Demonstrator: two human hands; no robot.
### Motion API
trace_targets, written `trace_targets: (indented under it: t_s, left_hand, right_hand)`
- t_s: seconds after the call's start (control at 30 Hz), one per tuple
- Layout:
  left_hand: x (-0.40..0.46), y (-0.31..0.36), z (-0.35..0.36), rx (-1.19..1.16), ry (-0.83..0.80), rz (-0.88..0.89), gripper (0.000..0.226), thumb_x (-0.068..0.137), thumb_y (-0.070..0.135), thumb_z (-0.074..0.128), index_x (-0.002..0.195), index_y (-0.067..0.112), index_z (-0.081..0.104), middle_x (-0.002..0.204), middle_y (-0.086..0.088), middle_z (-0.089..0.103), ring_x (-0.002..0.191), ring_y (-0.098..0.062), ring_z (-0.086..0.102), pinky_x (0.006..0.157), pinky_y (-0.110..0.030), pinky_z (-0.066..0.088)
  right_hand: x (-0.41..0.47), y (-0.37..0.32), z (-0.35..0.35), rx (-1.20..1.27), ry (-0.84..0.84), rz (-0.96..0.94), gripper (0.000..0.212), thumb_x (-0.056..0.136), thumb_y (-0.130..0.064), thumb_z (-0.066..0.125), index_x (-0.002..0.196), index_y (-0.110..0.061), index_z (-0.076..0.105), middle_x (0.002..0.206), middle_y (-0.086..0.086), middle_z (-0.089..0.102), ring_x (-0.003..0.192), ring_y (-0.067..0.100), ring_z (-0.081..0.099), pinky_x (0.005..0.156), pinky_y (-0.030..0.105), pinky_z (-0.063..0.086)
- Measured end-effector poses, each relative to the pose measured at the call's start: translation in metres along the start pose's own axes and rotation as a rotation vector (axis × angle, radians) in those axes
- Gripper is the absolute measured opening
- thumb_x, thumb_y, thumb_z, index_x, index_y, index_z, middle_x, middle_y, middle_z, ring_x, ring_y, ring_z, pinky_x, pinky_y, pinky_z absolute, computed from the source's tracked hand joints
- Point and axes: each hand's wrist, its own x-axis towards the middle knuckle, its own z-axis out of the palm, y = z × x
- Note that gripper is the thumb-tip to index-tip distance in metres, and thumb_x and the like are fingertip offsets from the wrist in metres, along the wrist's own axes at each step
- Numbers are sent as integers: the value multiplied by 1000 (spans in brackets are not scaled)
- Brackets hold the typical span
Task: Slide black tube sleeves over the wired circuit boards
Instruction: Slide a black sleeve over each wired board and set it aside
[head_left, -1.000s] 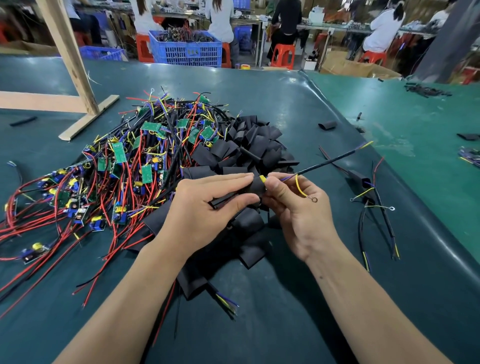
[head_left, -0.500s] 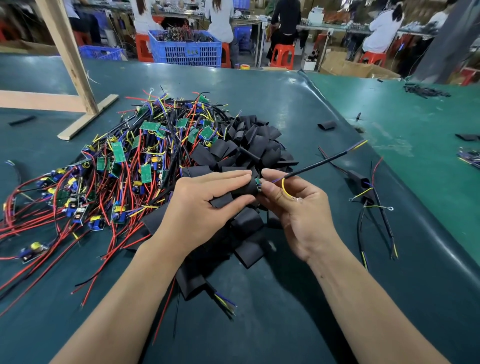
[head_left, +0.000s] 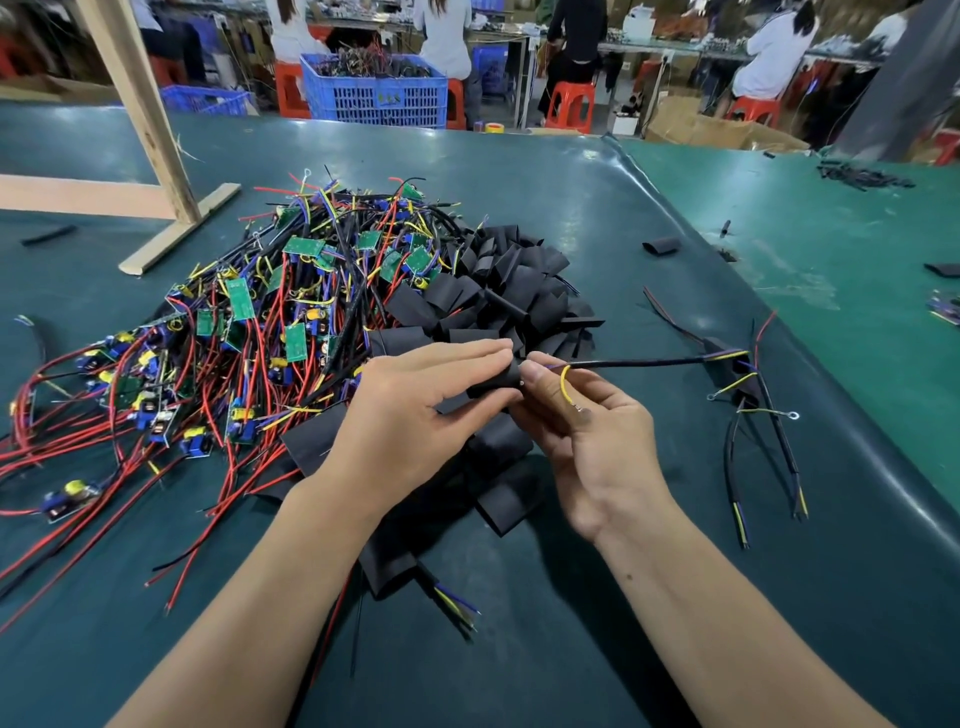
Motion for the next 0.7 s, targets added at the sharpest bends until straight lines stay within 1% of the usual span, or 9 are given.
trace_targets:
  t_s: [0.07, 0.13, 0.2, 0.27, 0.37, 0.43, 0.53, 0.63, 0.7]
  left_hand:
    - [0, 0, 0, 5, 4, -8, 31, 75, 7, 83, 103, -3, 74, 107, -12, 72, 97, -16, 71, 90, -25, 55]
    - [0, -2, 0, 7, -9, -29, 31, 76, 8, 82, 104, -2, 74, 107, -12, 72, 97, -16, 71, 90, -27, 56]
    - [0, -3, -3, 8, -46, -56, 34, 77, 11, 81, 107, 0, 73, 110, -10, 72, 100, -15, 70, 91, -29, 55]
    - [1, -5, -7, 13, -90, -84, 39, 78, 18, 81, 112, 2, 72, 111, -5, 72, 102, -10, 68, 93, -26, 53]
    - [3, -9, -14, 22, -86, -121, 33, 80, 24, 79, 108, 6, 74, 100, 4, 72, 91, -3, 67, 85, -22, 53]
    - [4, -10, -17, 11, -67, -138, 31, 79, 27, 79, 104, 8, 76, 95, 6, 72, 88, -1, 68, 80, -20, 53]
    - [4, -9, -17, 12, -52, -107, 31, 79, 25, 80, 102, 6, 76, 95, 2, 74, 87, -3, 69, 78, -22, 54]
    - [2, -8, -12, 58, -38, -30, 30, 79, 18, 80, 103, 0, 75, 98, -7, 75, 88, -13, 72, 78, -29, 57]
    - [1, -7, -9, 74, -32, 0, 31, 79, 16, 80, 103, -2, 75, 100, -11, 74, 88, -17, 72, 79, -32, 58]
  right_hand:
    - [-1, 0, 0, -5, 0, 31, 17, 78, -2, 73, 68, -14, 79, 78, 4, 74, 67, 14, 70, 63, 21, 56]
    - [-1, -1, 1, -50, -1, 32, 17, 80, -4, 73, 69, -16, 80, 75, 3, 73, 66, 14, 69, 60, 21, 56]
    - [-2, -2, 0, -110, 19, -10, 18, 81, -3, 74, 68, -14, 79, 72, 4, 72, 65, 15, 69, 58, 21, 55]
    - [-1, -3, 0, -125, 32, -55, 17, 82, 2, 73, 70, -11, 76, 69, 5, 71, 62, 16, 69, 57, 20, 55]
    - [1, -5, -1, -57, -12, -35, 15, 79, 9, 71, 76, -6, 72, 73, 11, 71, 68, 25, 72, 63, 22, 58]
    - [1, -7, -2, -42, -60, -15, 14, 75, 9, 72, 74, -5, 73, 77, 14, 71, 72, 31, 73, 68, 25, 59]
    - [1, -10, -3, -121, -66, -59, 17, 73, 6, 75, 69, -11, 76, 76, 13, 72, 72, 28, 73, 66, 22, 57]
    - [0, -8, -4, -159, -40, -114, 19, 76, 6, 75, 69, -11, 76, 74, 11, 73, 69, 25, 72, 65, 22, 56]
    - [0, -7, -5, -144, -31, -96, 19, 77, 7, 74, 69, -10, 75, 72, 11, 72, 66, 24, 71, 63, 23, 56]
